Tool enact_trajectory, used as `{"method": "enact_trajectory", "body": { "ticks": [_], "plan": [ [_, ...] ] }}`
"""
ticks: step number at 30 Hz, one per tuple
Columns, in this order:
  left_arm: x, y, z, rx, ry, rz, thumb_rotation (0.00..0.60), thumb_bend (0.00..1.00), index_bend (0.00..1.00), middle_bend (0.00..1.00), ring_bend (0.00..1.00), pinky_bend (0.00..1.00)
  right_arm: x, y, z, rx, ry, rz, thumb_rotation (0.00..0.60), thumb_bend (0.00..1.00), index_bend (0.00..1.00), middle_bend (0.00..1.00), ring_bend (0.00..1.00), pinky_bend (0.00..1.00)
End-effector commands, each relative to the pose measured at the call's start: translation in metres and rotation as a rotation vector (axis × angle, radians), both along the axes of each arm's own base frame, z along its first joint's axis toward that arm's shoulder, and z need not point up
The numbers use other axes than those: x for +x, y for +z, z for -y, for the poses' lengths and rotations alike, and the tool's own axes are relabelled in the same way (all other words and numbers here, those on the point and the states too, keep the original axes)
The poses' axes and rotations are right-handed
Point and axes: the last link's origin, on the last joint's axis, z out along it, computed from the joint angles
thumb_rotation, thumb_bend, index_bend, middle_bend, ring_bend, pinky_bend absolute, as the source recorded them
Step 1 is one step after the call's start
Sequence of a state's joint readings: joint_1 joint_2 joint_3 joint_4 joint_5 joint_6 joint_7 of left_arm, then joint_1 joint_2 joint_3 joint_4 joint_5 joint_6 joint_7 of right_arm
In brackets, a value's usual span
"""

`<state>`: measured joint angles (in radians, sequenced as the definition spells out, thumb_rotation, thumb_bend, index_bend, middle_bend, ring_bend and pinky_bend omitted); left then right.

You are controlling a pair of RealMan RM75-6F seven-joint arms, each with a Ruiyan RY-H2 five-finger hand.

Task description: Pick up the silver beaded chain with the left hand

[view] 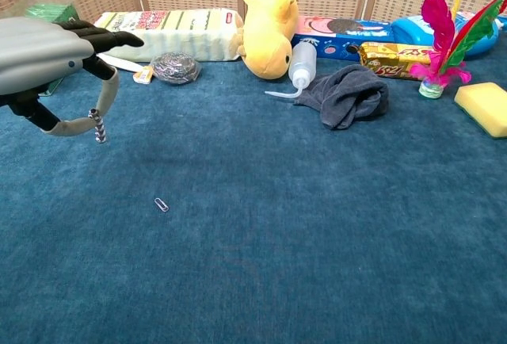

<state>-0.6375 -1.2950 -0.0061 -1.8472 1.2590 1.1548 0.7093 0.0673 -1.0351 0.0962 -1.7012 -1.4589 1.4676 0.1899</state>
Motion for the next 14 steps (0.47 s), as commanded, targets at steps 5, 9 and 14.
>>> {"method": "enact_trajectory", "body": {
  "ticks": [5,9,14],
  "plan": [
    [0.006,0.008,0.023,-0.108,0.041,0.104,0.600,0.69,0.57,0.00,0.00,0.00,0.001,0.001,-0.001,-0.003,0.003,0.003,0.600,0.02,0.00,0.00,0.00,0.00],
    [0.007,0.008,0.028,-0.147,0.052,0.141,0.600,0.69,0.57,0.00,0.00,0.00,0.001,0.001,-0.001,-0.003,0.004,0.003,0.600,0.02,0.00,0.00,0.00,0.00],
    [0.013,0.003,0.034,-0.248,0.093,0.226,0.600,0.69,0.57,0.00,0.00,0.00,0.001,0.002,-0.002,-0.006,0.003,0.004,0.600,0.02,0.00,0.00,0.00,0.00]
  ]
}}
